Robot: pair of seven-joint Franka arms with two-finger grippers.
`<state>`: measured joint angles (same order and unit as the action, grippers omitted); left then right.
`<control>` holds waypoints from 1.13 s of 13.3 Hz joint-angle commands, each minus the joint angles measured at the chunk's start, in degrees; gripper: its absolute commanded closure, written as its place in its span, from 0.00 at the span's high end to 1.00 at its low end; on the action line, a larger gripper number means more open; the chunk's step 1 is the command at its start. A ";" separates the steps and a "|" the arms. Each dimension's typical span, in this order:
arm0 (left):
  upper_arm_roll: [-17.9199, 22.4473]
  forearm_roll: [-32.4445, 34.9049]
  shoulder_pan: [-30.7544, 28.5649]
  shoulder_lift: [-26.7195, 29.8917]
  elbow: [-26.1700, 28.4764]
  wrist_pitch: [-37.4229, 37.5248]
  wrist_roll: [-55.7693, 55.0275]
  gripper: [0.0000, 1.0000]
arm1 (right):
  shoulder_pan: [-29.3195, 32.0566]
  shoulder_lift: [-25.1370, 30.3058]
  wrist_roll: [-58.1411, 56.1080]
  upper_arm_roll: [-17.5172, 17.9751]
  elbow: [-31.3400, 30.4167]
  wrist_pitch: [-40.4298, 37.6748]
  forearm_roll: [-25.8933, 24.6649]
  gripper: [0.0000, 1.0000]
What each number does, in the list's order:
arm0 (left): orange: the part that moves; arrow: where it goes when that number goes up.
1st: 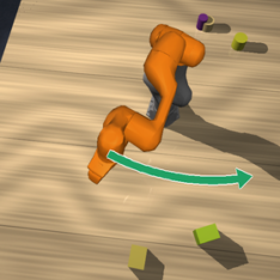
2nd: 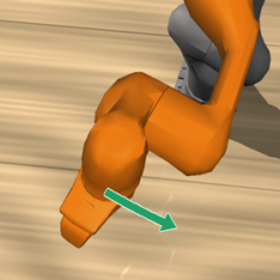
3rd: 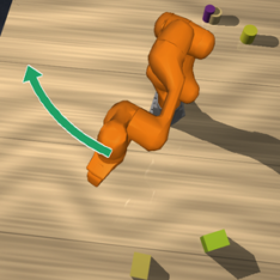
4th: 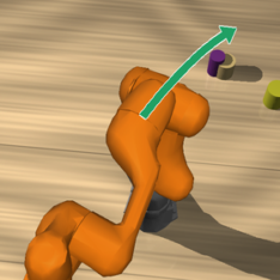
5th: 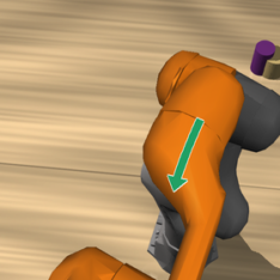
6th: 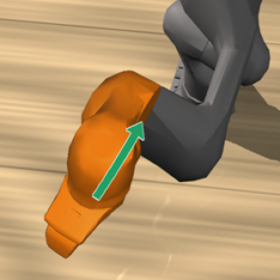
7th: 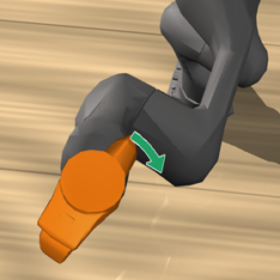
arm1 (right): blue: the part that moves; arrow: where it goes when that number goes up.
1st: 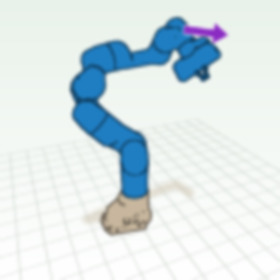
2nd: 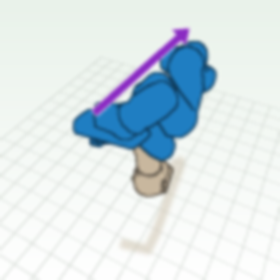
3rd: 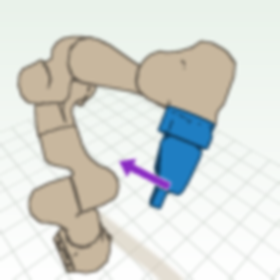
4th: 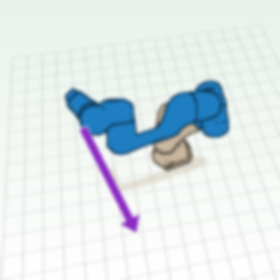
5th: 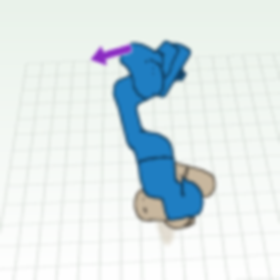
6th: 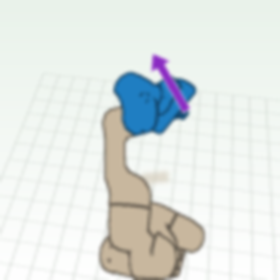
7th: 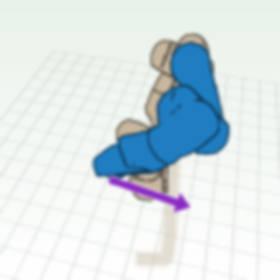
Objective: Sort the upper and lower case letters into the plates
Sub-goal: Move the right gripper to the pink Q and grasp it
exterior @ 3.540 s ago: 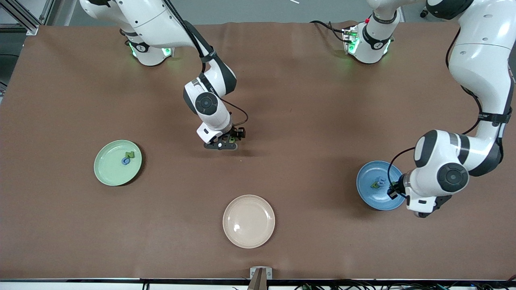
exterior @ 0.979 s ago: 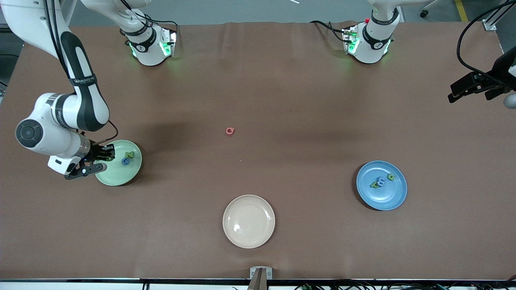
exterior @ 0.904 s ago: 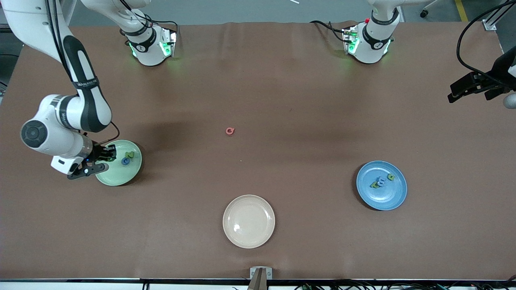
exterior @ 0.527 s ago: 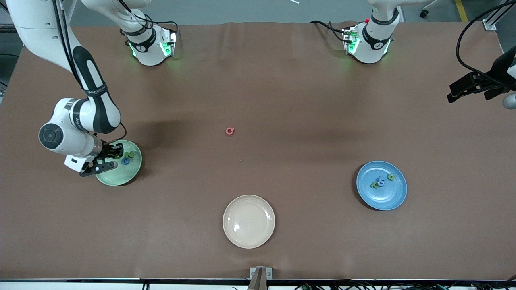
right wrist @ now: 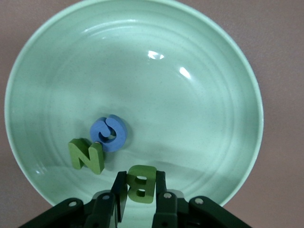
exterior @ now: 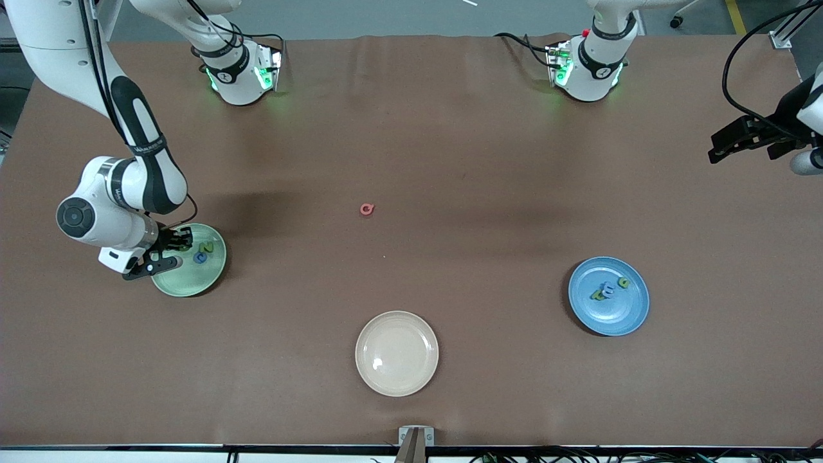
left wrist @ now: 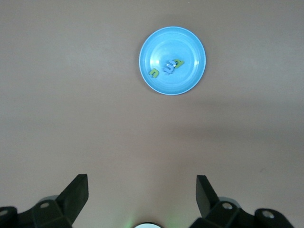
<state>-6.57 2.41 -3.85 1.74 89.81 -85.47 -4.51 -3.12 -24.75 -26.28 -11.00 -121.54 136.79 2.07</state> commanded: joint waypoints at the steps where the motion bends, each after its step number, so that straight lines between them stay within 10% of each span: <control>1: -1.43 2.95 0.08 3.35 1.69 -0.75 0.90 1.00 | 1.19 -0.03 -1.05 1.16 -2.03 2.95 0.48 0.20; 3: -0.90 1.12 -0.97 3.27 1.69 -0.75 0.99 1.00 | 1.10 -0.30 -1.05 1.25 -2.21 3.31 0.57 0.30; 7: -0.90 -2.93 -2.30 3.01 1.25 -0.40 0.90 1.00 | 0.66 0.31 -0.87 1.33 -2.12 2.61 0.65 1.00; 15: -1.69 -2.50 -1.86 2.04 1.16 -0.84 0.81 1.00 | -13.38 13.41 26.50 1.33 -1.50 -14.70 3.64 1.00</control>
<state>-8.17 0.89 -5.48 3.65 90.48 -85.53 -4.51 -12.22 -13.69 -7.93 -9.46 -120.95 122.89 5.28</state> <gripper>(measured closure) 0.000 0.000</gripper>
